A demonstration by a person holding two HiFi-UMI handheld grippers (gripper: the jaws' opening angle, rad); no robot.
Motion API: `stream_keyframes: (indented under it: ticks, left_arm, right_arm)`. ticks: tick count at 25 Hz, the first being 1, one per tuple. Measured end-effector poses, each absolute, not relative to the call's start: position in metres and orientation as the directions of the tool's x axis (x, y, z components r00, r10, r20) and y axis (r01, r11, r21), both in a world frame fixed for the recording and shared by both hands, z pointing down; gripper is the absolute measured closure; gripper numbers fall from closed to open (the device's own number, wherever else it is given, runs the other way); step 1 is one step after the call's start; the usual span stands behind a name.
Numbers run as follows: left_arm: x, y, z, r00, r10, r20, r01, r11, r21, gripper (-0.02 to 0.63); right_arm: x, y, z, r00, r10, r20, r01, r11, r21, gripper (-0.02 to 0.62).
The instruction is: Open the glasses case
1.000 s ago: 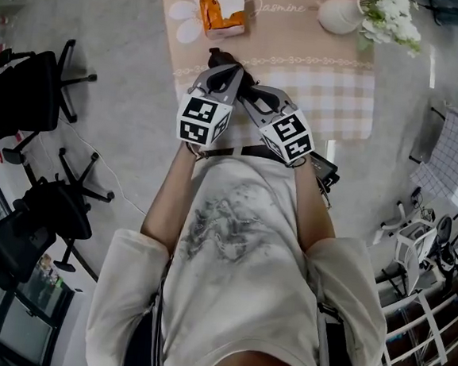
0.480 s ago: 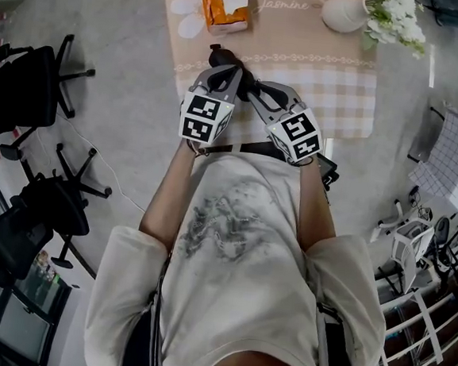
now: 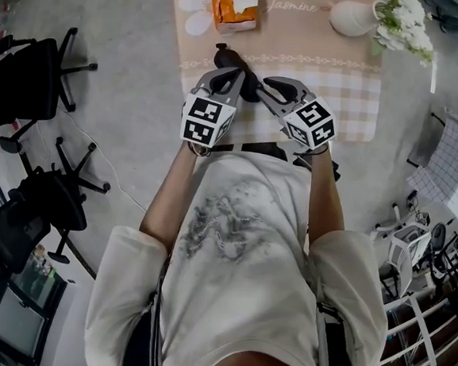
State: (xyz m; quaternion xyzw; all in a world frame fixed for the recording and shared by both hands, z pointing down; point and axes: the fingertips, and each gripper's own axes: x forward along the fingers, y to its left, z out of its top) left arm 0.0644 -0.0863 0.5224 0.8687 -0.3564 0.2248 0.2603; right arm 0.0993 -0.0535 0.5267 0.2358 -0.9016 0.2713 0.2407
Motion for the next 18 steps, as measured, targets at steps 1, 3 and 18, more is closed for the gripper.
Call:
stream_keyframes:
  ticks: [1,3,18]
  left_arm:
    - [0.0644,-0.0862,0.5226,0.645,-0.503,0.576,-0.737,-0.610,0.292,0.597]
    - [0.0642,-0.0863,0.5231,0.644,-0.504,0.575,-0.737,-0.609,0.293,0.597]
    - [0.0622,-0.0856,0.5230,0.649,-0.507,0.568,-0.736,-0.606,0.301,0.597]
  right_arm:
    - [0.0981,-0.0542,0.5276,-0.780,-0.286,0.557,-0.548,0.741,-0.387,0.478]
    - [0.0973,-0.0556,0.5294,-0.796,-0.271,0.541,-0.534,0.735,-0.417,0.475]
    - [0.0944,-0.0531,0.5288,-0.902,-0.164,0.400,-0.397,0.682,-0.614,0.511]
